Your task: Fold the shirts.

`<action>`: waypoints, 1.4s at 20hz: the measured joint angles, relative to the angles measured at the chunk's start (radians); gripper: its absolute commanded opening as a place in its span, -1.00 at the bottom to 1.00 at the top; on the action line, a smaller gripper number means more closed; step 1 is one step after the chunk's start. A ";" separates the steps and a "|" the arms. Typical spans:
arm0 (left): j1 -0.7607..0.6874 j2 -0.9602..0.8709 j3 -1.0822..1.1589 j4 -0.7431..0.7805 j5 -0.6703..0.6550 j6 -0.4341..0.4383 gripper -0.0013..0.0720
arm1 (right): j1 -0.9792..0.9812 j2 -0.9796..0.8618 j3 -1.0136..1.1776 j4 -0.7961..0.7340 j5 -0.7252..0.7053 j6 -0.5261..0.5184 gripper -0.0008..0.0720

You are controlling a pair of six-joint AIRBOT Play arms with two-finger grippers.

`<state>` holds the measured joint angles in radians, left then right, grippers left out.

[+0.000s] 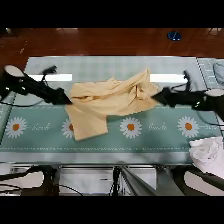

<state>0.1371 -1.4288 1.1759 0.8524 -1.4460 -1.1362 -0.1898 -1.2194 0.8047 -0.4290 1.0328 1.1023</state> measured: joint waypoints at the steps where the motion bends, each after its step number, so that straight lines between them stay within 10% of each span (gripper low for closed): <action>1: 0.023 0.040 0.061 -0.022 -0.001 0.000 -0.91 | -0.032 0.056 0.051 0.013 0.028 -0.001 -0.90; 10: 0.174 0.517 0.584 -0.150 0.245 -0.039 -0.91 | -0.231 0.381 0.655 0.049 0.013 0.101 -0.90; 17: 0.185 0.892 0.665 -0.042 0.412 -0.186 -0.91 | -0.250 0.432 1.151 -0.237 0.102 0.351 -0.90; 28: 0.186 0.984 0.588 0.243 -0.223 -0.424 -0.92 | -0.250 0.471 1.190 -0.678 0.721 0.489 -0.90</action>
<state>0.3229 -0.4446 1.7638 1.0958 -1.6688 -1.5604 -0.4400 -0.7483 1.9945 -1.1069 1.7535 1.5909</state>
